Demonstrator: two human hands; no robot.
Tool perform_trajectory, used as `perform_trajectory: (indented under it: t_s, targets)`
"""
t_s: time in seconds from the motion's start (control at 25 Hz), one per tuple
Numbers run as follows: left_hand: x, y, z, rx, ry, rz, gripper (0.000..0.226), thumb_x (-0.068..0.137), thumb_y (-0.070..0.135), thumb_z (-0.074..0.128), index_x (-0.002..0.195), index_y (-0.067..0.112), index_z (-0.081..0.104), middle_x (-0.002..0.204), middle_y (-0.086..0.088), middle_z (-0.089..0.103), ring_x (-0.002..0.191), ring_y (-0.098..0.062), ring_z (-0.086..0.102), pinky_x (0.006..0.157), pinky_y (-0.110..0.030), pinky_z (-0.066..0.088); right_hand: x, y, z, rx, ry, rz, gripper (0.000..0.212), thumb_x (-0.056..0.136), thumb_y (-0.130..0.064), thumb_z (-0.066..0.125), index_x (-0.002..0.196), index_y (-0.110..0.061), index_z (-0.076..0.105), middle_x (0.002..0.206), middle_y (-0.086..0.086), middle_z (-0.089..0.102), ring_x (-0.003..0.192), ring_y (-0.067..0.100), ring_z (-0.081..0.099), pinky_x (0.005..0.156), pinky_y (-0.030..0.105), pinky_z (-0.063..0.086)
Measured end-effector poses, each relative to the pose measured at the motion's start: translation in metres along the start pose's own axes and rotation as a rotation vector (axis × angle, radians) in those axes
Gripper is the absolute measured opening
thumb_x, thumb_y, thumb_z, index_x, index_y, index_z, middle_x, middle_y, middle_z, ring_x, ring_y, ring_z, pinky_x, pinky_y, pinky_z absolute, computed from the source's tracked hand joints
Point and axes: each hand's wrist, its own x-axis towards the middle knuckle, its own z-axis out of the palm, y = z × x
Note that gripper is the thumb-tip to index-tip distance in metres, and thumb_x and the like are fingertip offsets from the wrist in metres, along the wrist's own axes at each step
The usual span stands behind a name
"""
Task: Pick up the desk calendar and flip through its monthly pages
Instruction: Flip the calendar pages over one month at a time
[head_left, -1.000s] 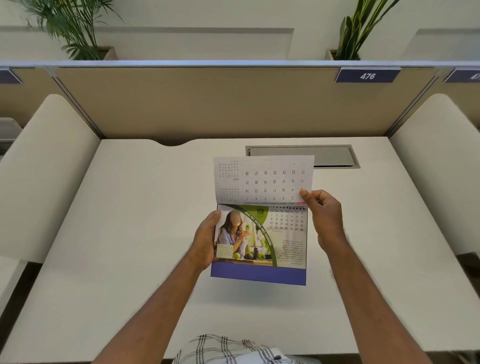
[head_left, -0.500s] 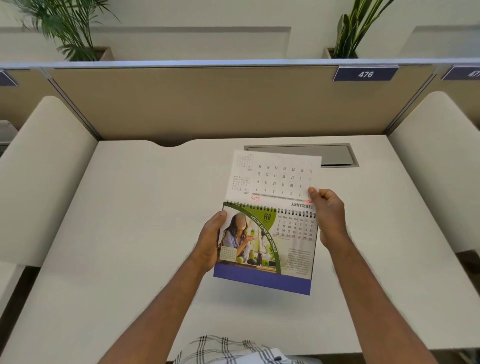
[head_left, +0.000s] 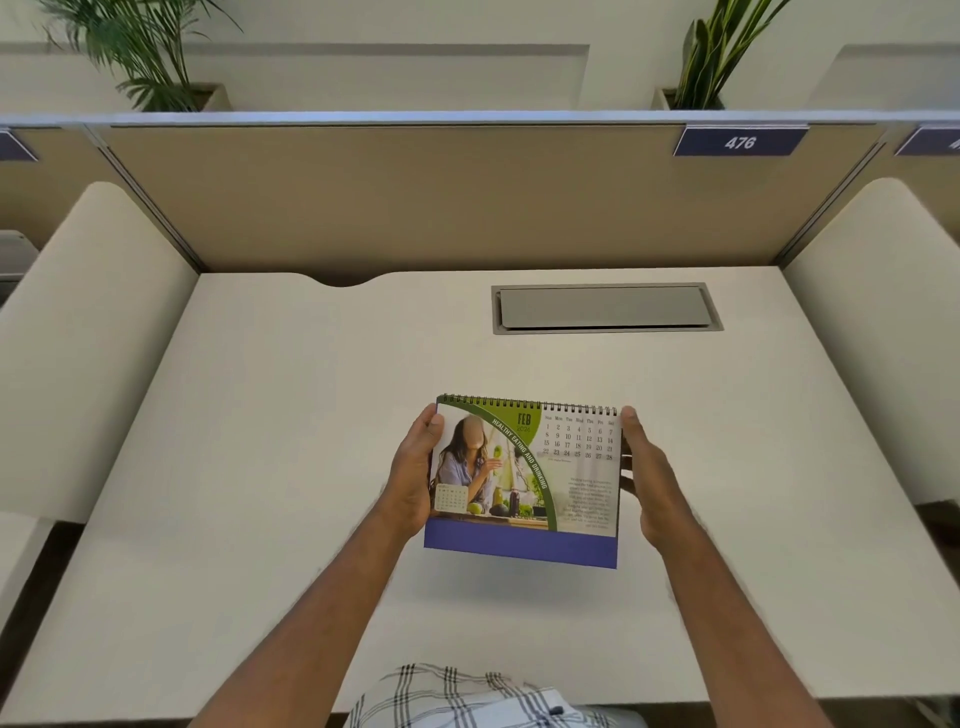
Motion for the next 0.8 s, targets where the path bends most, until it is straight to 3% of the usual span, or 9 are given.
perform_trajectory:
  t_s: [0.12,0.24,0.32,0.4,0.52,0.64,0.72,0.8]
  targets:
    - [0.001,0.000,-0.001,-0.019,-0.020,-0.029,0.068,0.099,0.048,0.061,0.140,-0.006,0.050,0.122,-0.024,0.066,0.122,-0.046,0.063,0.107,-0.063,0.049,-0.008,0.006,0.000,-0.007,-0.049,0.017,0.057,0.100,-0.066,0.032,0.115,-0.027,0.070,0.108,-0.001,0.077,0.102,0.018,0.071,0.082,0.036,0.050]
    - [-0.004,0.000,0.005,-0.102,0.001,-0.103,0.048,0.103,0.043,0.051,0.126,0.001,0.058,0.097,-0.018,0.070,0.088,-0.033,0.072,0.083,-0.047,0.063,-0.011,0.006,0.000,-0.052,-0.062,0.029,0.060,0.099,-0.067,0.030,0.115,-0.026,0.071,0.104,-0.001,0.080,0.097,0.019,0.074,0.070,0.031,0.053]
    - [-0.003,-0.001,0.008,-0.151,0.014,-0.133,0.043,0.105,0.040,0.049,0.127,0.004,0.058,0.093,-0.017,0.069,0.080,-0.029,0.071,0.077,-0.045,0.064,-0.009,0.008,0.001,-0.055,-0.041,0.013,0.056,0.101,-0.065,0.031,0.113,-0.026,0.069,0.103,-0.001,0.079,0.095,0.018,0.074,0.069,0.031,0.055]
    - [-0.003,0.002,0.010,-0.180,0.056,-0.118,0.039,0.106,0.038,0.050,0.125,0.006,0.060,0.098,-0.021,0.068,0.084,-0.032,0.068,0.076,-0.047,0.064,-0.006,0.014,0.005,-0.015,0.068,-0.041,0.046,0.104,-0.058,0.036,0.113,-0.023,0.065,0.109,0.001,0.076,0.097,0.018,0.072,0.073,0.032,0.055]
    - [0.000,0.004,0.007,-0.157,0.103,-0.088,0.039,0.104,0.038,0.054,0.125,0.007,0.062,0.114,-0.026,0.068,0.091,-0.038,0.071,0.075,-0.049,0.064,-0.013,0.027,0.007,-0.022,0.308,-0.197,0.020,0.106,-0.032,0.048,0.119,-0.025,0.062,0.124,-0.002,0.064,0.108,0.012,0.064,0.071,0.021,0.049]
    - [0.003,0.002,0.003,-0.120,0.144,-0.057,0.042,0.106,0.038,0.051,0.127,0.005,0.063,0.120,-0.028,0.071,0.102,-0.047,0.072,0.083,-0.056,0.063,-0.023,0.049,0.009,-0.225,0.341,-0.356,0.037,0.104,-0.014,0.048,0.138,-0.025,0.058,0.127,-0.005,0.051,0.108,0.012,0.058,0.076,0.024,0.053]
    - [0.005,0.000,0.000,-0.090,0.171,-0.047,0.044,0.105,0.039,0.051,0.130,0.005,0.064,0.131,-0.029,0.067,0.121,-0.051,0.065,0.101,-0.064,0.054,-0.028,0.063,0.014,-0.347,0.298,-0.384,0.044,0.103,-0.014,0.051,0.146,-0.022,0.053,0.129,-0.005,0.046,0.116,0.016,0.055,0.081,0.033,0.060]
    - [0.004,0.000,0.001,-0.079,0.181,-0.055,0.040,0.105,0.039,0.051,0.126,0.009,0.067,0.130,-0.026,0.069,0.117,-0.049,0.067,0.100,-0.063,0.054,-0.030,0.072,0.017,-0.392,0.258,-0.375,0.048,0.103,-0.017,0.053,0.151,-0.021,0.047,0.133,-0.003,0.044,0.125,0.017,0.051,0.079,0.028,0.061]
